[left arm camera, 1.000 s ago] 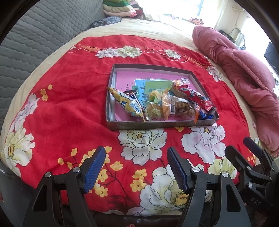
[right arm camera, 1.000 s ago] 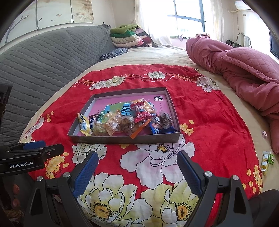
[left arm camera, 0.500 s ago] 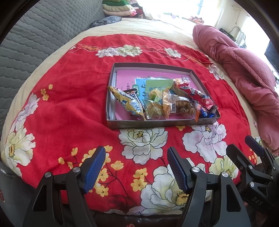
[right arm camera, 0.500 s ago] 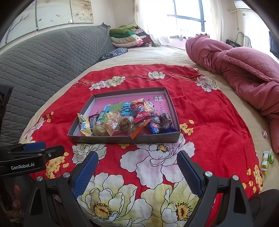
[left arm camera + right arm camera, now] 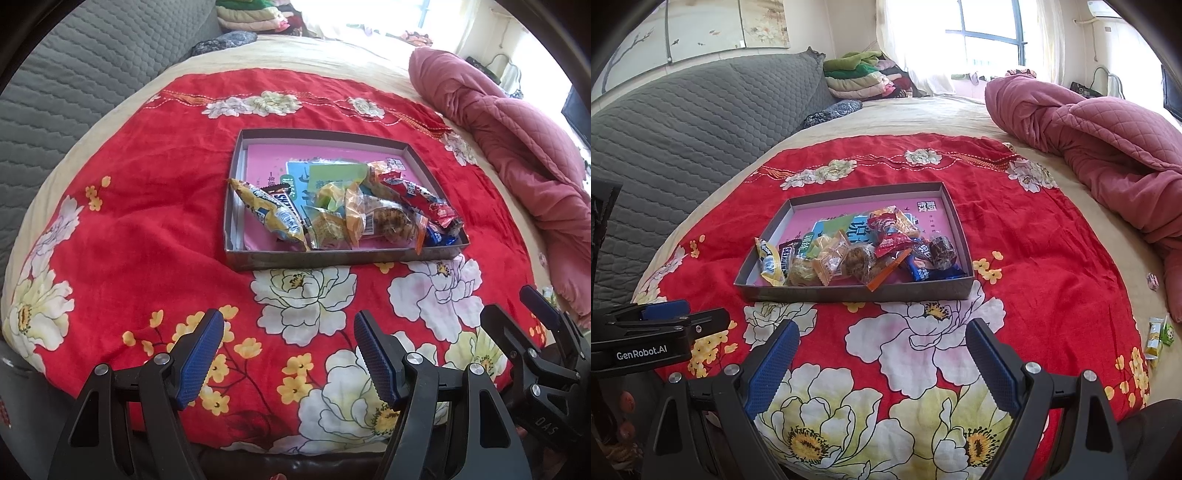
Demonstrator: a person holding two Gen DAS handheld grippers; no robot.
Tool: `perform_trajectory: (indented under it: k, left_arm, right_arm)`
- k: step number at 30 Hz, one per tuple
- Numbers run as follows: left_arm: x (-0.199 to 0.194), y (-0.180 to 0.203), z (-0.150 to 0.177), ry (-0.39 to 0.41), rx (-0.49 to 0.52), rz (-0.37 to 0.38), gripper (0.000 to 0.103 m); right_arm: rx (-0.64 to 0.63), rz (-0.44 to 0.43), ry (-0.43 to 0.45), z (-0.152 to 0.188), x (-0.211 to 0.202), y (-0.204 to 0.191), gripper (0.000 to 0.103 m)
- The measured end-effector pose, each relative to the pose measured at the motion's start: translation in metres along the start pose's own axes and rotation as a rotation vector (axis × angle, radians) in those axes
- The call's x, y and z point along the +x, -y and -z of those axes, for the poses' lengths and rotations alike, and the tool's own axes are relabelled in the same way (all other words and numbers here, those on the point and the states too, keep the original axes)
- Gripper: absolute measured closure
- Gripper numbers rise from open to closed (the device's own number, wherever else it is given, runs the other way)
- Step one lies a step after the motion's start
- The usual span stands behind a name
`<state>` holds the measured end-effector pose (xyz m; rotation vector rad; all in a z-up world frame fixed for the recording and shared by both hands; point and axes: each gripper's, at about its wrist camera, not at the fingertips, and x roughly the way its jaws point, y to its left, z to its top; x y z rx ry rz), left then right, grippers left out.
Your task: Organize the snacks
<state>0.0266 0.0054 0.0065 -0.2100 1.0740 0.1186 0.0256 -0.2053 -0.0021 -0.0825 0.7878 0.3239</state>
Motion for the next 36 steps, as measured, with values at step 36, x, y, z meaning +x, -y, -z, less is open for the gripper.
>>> perform_trajectory:
  k: [36]
  left_arm:
    - [0.022,-0.052,-0.025,0.092,-0.118,-0.027,0.028]
  right_arm:
    - [0.084,0.065,0.004,-0.009,0.033,0.047,0.011]
